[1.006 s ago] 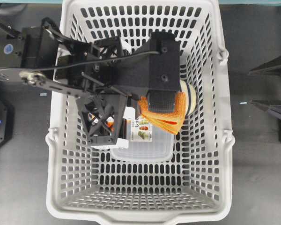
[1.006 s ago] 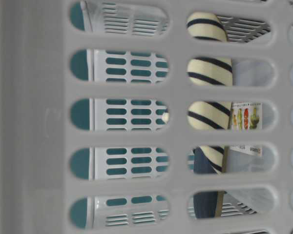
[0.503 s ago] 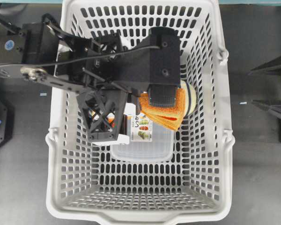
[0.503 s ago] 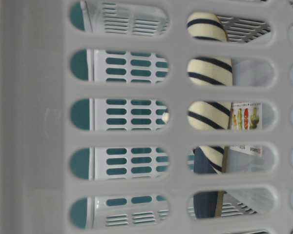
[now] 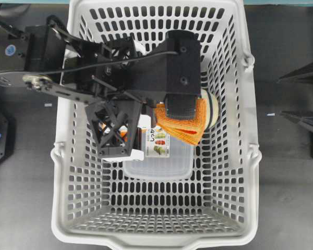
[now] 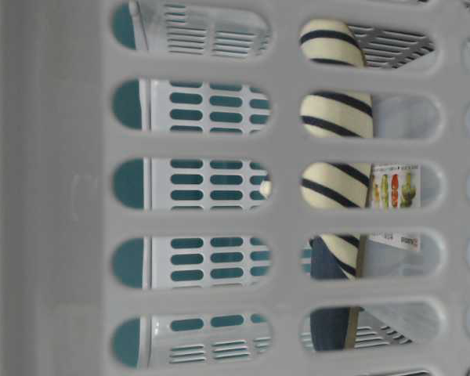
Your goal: Pick up the orange cloth from the shopping basket with the left arm.
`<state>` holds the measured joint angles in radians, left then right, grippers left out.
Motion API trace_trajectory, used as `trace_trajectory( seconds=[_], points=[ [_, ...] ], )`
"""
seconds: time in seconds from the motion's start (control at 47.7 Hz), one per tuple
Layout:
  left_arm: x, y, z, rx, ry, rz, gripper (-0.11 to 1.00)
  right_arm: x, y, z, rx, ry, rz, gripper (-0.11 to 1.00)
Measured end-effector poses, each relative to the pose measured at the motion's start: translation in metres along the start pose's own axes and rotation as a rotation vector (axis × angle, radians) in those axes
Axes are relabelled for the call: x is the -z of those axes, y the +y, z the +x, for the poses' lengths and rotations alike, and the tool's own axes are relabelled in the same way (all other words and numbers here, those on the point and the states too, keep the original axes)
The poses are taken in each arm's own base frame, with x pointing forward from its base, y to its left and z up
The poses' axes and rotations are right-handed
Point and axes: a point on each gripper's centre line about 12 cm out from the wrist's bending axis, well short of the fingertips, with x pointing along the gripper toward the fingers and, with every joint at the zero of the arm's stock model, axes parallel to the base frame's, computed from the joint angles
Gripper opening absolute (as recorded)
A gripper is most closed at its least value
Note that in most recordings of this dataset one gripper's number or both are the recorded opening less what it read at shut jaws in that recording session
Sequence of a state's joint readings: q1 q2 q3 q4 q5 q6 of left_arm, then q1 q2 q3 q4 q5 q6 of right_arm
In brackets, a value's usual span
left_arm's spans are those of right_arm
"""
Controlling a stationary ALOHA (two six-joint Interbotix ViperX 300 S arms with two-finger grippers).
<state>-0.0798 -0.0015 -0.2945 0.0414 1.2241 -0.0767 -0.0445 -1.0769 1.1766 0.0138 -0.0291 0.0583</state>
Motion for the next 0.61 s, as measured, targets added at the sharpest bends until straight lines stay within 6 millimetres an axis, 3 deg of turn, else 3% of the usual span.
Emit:
trace_trajectory(
  seconds=[0.608],
  points=[
    [0.0014, 0.0, 0.0017, 0.0, 0.006, -0.001, 0.1, 0.0013, -0.0001, 0.0, 0.0, 0.003, 0.002, 0.75]
  ],
)
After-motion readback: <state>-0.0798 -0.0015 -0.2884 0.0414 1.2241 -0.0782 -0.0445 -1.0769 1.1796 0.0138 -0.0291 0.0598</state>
